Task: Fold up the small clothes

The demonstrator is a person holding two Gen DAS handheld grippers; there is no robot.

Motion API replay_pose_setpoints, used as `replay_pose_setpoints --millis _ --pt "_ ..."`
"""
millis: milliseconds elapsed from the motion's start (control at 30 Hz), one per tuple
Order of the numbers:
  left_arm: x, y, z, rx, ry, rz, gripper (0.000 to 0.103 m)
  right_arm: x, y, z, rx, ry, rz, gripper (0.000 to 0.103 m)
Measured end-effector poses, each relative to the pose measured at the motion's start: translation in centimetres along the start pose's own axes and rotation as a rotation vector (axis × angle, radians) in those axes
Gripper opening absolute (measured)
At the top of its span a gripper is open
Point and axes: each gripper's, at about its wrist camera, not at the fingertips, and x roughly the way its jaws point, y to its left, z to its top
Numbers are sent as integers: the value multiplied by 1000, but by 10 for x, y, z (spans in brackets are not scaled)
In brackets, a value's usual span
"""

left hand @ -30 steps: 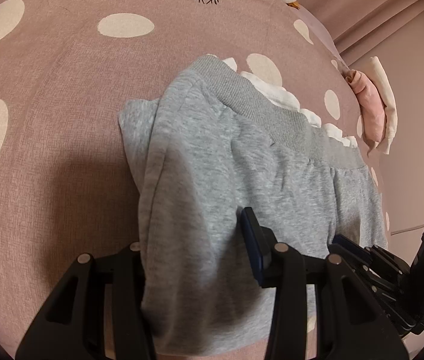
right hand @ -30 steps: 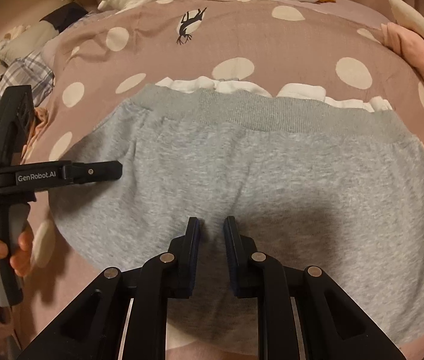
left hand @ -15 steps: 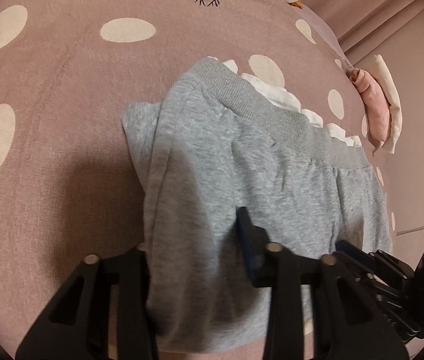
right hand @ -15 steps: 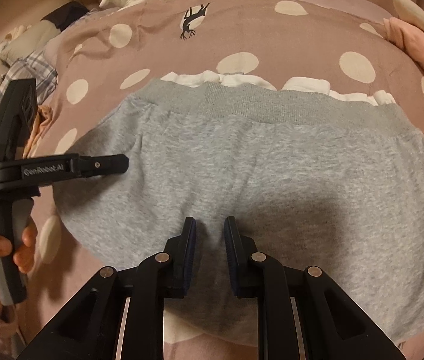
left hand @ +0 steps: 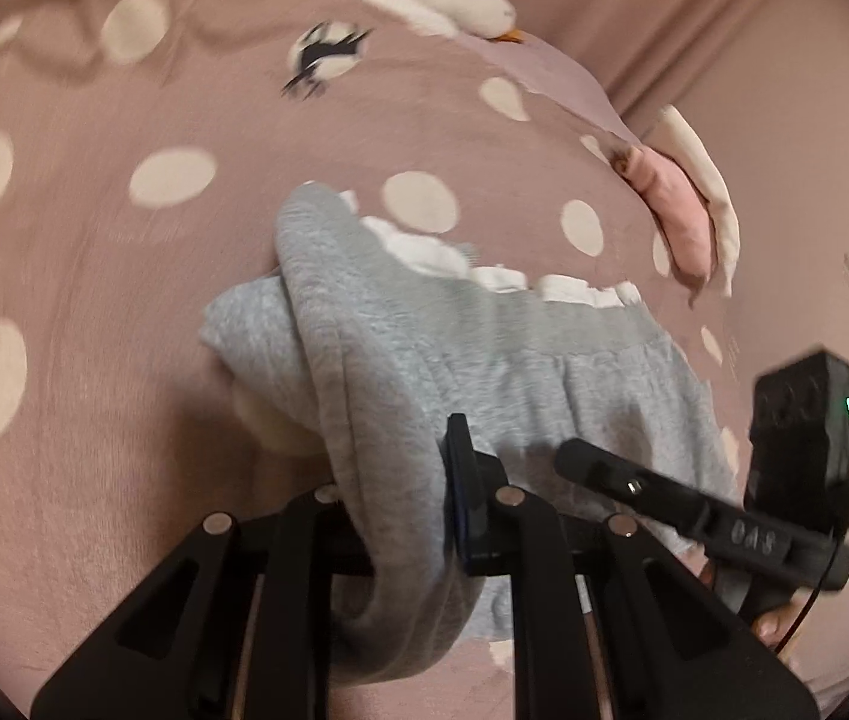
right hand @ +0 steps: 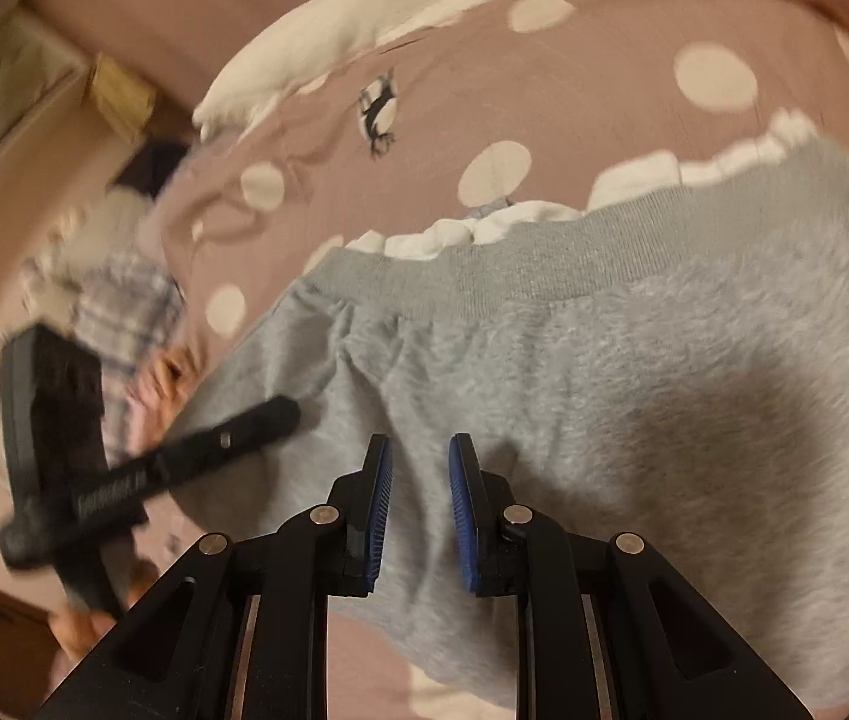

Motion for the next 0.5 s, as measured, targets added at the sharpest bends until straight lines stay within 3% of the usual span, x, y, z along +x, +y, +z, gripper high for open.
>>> replay_pose_setpoints --millis 233,367,500 --pt "7 -42 0 114 -2 -5 16 -10 -31 2 207 -35 174 24" --pt "18 -63 -2 161 23 -20 16 -21 -54 1 356 -100 303 41" --pt "31 -79 -7 200 61 -51 20 -20 -68 -2 456 -119 427 50"
